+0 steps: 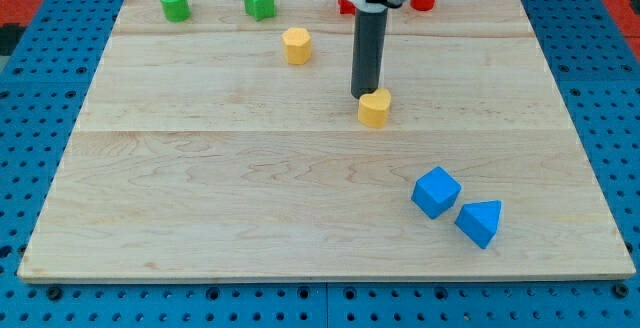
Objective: Move yellow hexagon vertically towards green star
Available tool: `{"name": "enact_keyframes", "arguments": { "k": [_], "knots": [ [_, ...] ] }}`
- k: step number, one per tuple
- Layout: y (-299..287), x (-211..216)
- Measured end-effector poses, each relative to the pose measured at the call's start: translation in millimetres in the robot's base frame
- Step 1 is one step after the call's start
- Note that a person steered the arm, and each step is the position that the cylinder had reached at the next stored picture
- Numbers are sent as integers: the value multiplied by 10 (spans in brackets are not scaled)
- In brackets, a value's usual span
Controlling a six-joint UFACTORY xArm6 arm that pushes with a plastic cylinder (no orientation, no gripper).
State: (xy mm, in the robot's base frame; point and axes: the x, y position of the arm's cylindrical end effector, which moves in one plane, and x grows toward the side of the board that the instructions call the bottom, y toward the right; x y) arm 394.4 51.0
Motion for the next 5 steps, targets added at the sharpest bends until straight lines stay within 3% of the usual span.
{"name": "enact_keyframes", "arguments": {
  "k": [3,4,5],
  "knots": [
    [1010,792],
    [876,453],
    [820,-324]
  ]
}}
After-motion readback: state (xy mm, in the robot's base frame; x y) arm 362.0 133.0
